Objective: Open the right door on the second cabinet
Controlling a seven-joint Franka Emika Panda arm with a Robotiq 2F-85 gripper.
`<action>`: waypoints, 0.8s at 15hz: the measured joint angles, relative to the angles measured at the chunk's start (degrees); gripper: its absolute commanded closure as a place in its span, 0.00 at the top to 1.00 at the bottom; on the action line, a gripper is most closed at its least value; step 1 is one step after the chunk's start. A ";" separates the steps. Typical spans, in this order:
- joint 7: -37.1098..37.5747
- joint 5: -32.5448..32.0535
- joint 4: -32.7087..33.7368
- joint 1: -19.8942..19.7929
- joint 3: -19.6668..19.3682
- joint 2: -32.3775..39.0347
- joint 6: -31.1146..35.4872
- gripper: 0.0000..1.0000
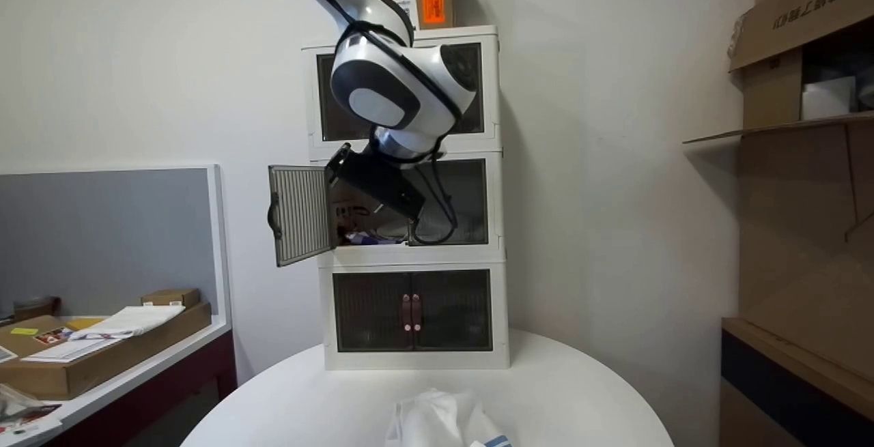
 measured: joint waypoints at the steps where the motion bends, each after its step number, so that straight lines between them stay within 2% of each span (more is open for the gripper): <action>1: 0.00 0.03 0.18 0.06 0.00 0.16 -0.02 1.00; 2: 0.00 0.03 0.27 0.06 -0.01 0.18 -0.04 1.00; 3: 0.00 0.00 0.26 -2.38 2.49 0.14 0.11 1.00; 6: -0.13 -0.11 0.22 -15.78 15.67 0.57 0.92 1.00; 8: -0.39 -0.10 0.70 -24.13 22.79 1.46 1.75 1.00; 12: -1.14 0.27 4.42 -37.23 32.25 4.71 1.72 1.00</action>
